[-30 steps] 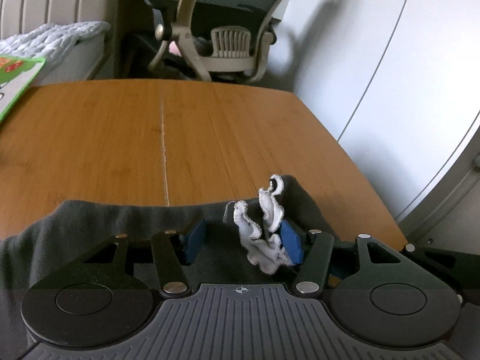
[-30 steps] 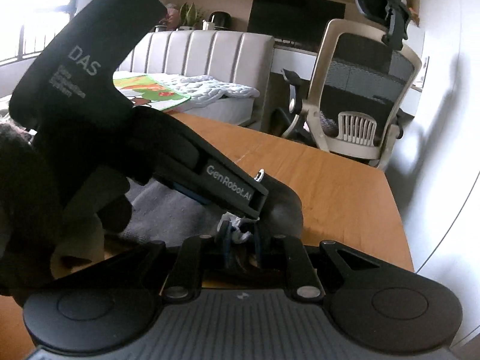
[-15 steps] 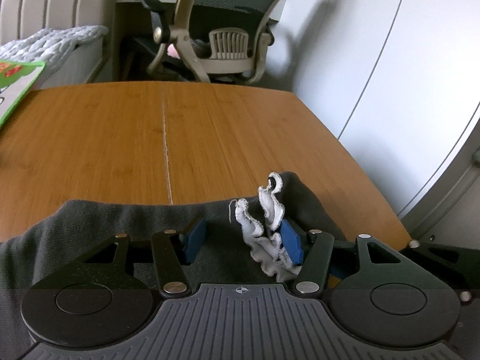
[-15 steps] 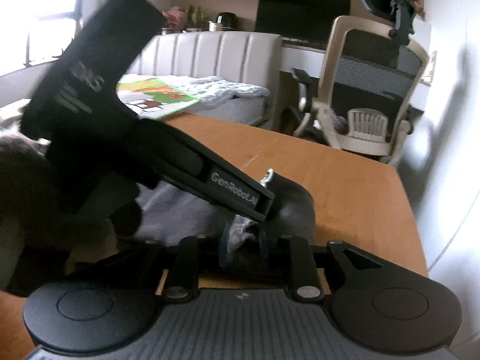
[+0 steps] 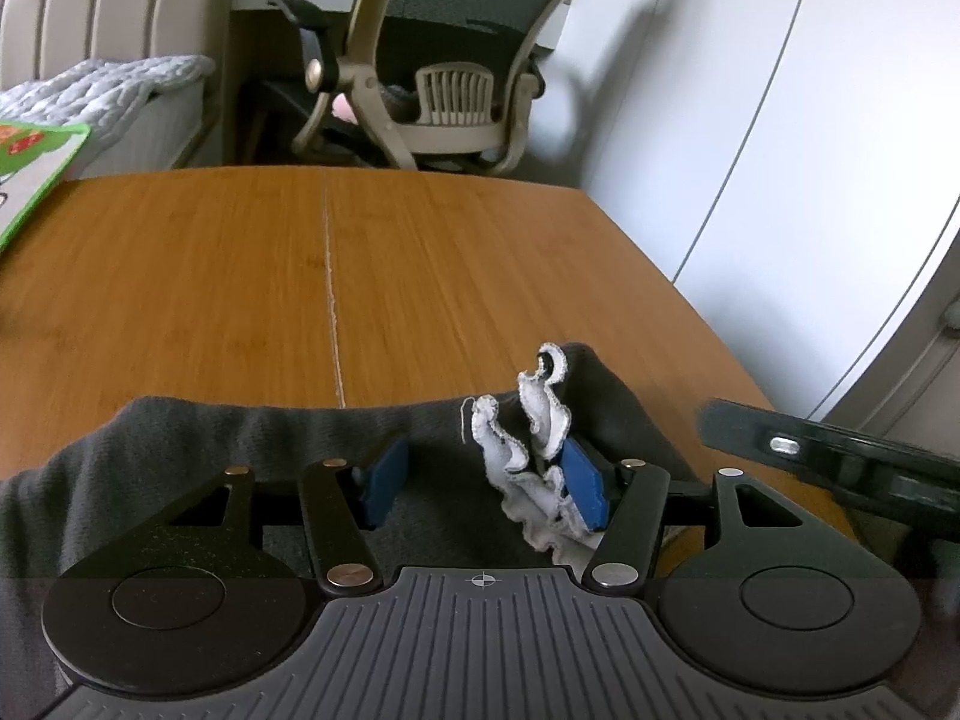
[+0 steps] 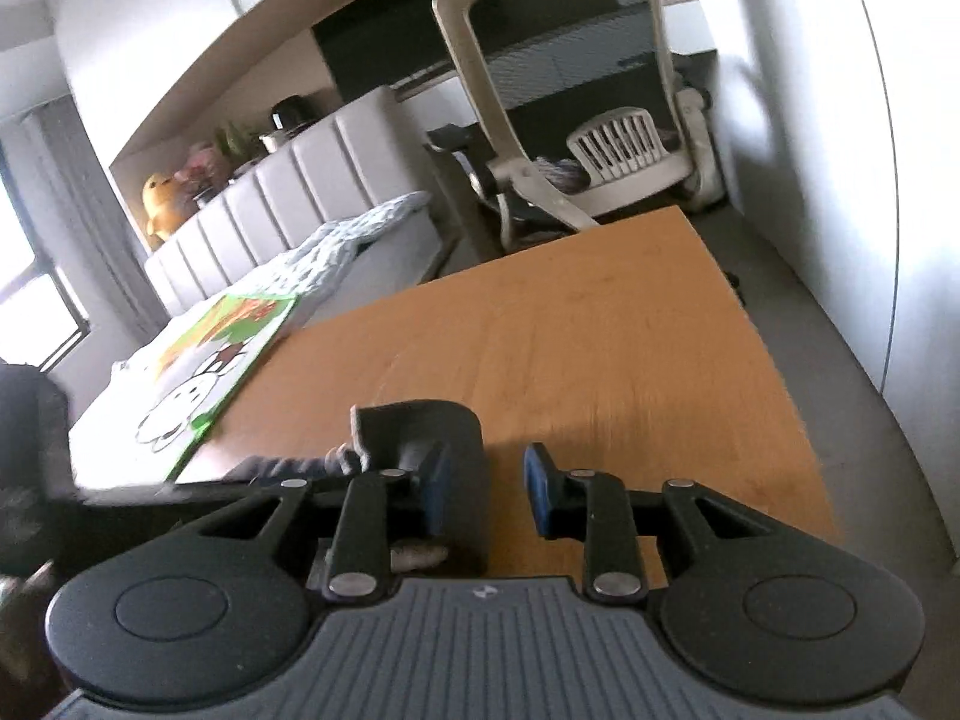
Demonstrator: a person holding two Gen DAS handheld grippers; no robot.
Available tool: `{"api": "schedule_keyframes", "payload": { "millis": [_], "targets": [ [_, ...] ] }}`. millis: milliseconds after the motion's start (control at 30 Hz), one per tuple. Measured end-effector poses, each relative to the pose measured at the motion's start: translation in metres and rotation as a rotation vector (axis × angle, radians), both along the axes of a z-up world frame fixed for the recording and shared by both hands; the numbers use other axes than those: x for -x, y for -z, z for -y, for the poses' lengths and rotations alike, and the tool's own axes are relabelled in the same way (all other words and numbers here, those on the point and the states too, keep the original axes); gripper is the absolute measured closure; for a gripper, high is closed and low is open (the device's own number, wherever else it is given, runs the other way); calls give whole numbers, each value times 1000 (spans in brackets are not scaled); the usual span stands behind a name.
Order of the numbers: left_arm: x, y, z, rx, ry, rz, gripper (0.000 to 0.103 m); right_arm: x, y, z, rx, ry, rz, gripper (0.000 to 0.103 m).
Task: Fold clothes
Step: 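Roll the lace-trimmed end over with the right gripper while the left gripper holds the fabric, then keep rolling the grey sweatpants with the right gripper while the left gripper presses the roll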
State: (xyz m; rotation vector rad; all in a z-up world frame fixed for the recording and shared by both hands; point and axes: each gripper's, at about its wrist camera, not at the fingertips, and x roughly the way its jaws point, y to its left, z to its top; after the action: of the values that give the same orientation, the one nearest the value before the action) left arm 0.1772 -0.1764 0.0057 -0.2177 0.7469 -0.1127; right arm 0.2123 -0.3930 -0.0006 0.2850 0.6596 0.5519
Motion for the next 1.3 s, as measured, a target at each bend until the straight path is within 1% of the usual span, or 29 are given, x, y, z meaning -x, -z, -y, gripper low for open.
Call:
{"api": "schedule_keyframes", "payload": {
  "millis": [100,200,400,733,867,900,933,1000,1100,1200,1267,1300],
  "targets": [
    [2,0,-2,-4,6,4,41,-11,10,-15,-13,-21,-27,76],
    [6,1,-4,-12,9,13,40,-12,11,-25,11,-45,-17,76],
    [9,2,-4,-9,13,25,38,-1,9,-30,54,-65,8,76],
    [10,3,-5,-6,16,35,37,0,11,-29,62,-72,15,76],
    [10,3,-6,1,15,36,37,0,13,-29,69,-70,20,72],
    [10,2,-7,9,12,36,37,1,14,-30,75,-68,25,69],
    [11,0,-11,40,-3,35,34,1,14,-30,81,-66,30,68],
    [10,-5,-19,86,-27,39,31,4,14,-32,95,-64,42,67],
    [8,-13,-31,132,-58,52,31,8,13,-34,106,-64,51,67],
    [0,-11,-29,85,-66,28,32,13,13,-35,99,-64,42,67],
    [-5,-4,-29,74,-72,-3,31,16,12,-36,94,-63,35,67],
    [-4,-2,-29,66,-69,5,31,17,12,-36,91,-63,32,67]
  ]
}}
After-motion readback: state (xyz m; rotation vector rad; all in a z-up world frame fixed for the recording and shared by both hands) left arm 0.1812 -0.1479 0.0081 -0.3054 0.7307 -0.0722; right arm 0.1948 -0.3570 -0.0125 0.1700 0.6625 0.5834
